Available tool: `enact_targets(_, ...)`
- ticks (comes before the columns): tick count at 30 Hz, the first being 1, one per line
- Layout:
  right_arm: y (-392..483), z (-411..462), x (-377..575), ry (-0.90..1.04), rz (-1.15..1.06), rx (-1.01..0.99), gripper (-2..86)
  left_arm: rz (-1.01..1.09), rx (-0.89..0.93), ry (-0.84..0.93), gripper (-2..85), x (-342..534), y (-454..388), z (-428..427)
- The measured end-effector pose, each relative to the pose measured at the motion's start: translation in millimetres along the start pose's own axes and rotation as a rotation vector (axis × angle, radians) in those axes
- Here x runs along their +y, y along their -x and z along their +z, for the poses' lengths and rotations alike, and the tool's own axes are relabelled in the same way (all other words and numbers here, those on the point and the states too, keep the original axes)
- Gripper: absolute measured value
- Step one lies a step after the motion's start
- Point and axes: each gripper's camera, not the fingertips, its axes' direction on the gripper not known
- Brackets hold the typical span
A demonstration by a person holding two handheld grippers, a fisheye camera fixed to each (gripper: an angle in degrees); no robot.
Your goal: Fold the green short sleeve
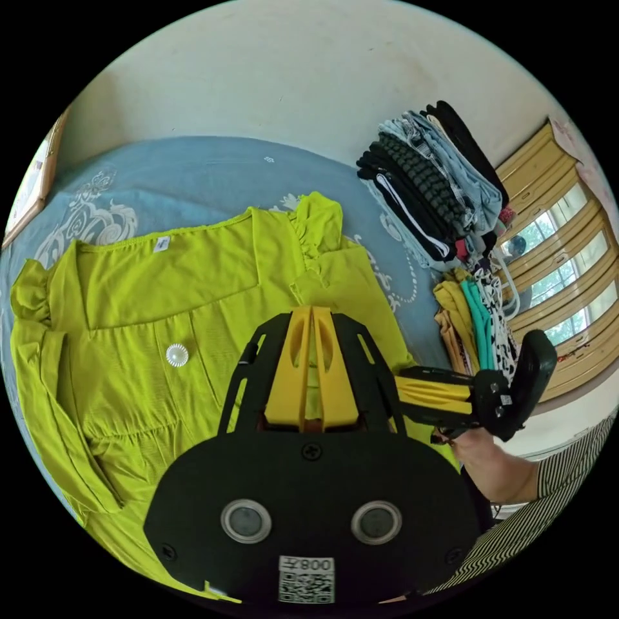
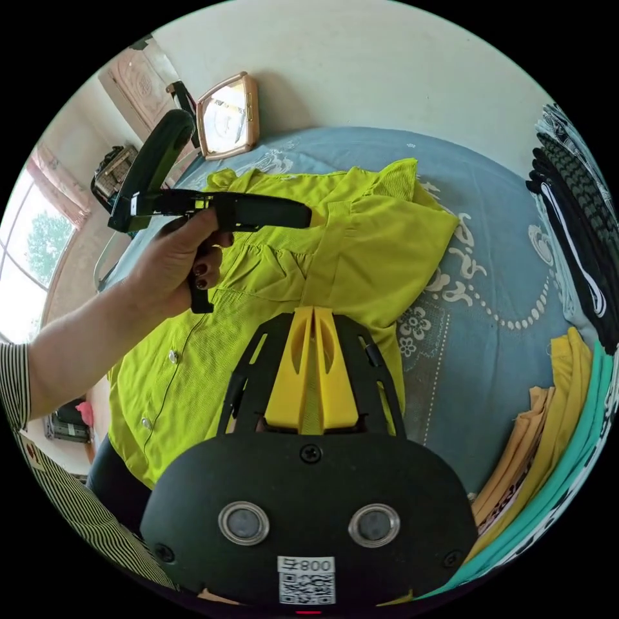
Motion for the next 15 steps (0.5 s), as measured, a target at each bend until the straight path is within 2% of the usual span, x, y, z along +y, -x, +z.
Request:
enact_targets(4,7.2,-0.8,2.1,0.01,0.015,-0.013,0.2,0.004,0.032,-0.012,0.2,6.5,-7.2,-13.7)
enact_targets(6,11.4,-1.2,3.9,0.017,0.019,-0.037,0.2,0.012,-0.03,0.071,0.2,14.9,-8.9,-12.5)
enact_targets(9,15.0,-7.8,8.8,0.026,0.028,-0.061,0.2,-0.01,-0.005,0.043,0.3,33.6,-4.3,-35.4)
enact_targets(13,11.5,-24.3,23.0,-0.054,0.077,-0.079,0.2,0.005,-0.042,0.041,0.2,55.2,-6.0,-64.3)
enact_targets(15,7.7,-19.0,30.1,-0.012,0.105,-0.064,0.2,-0.014,-0.016,0.031,0.2,69.9,-2.7,-84.4)
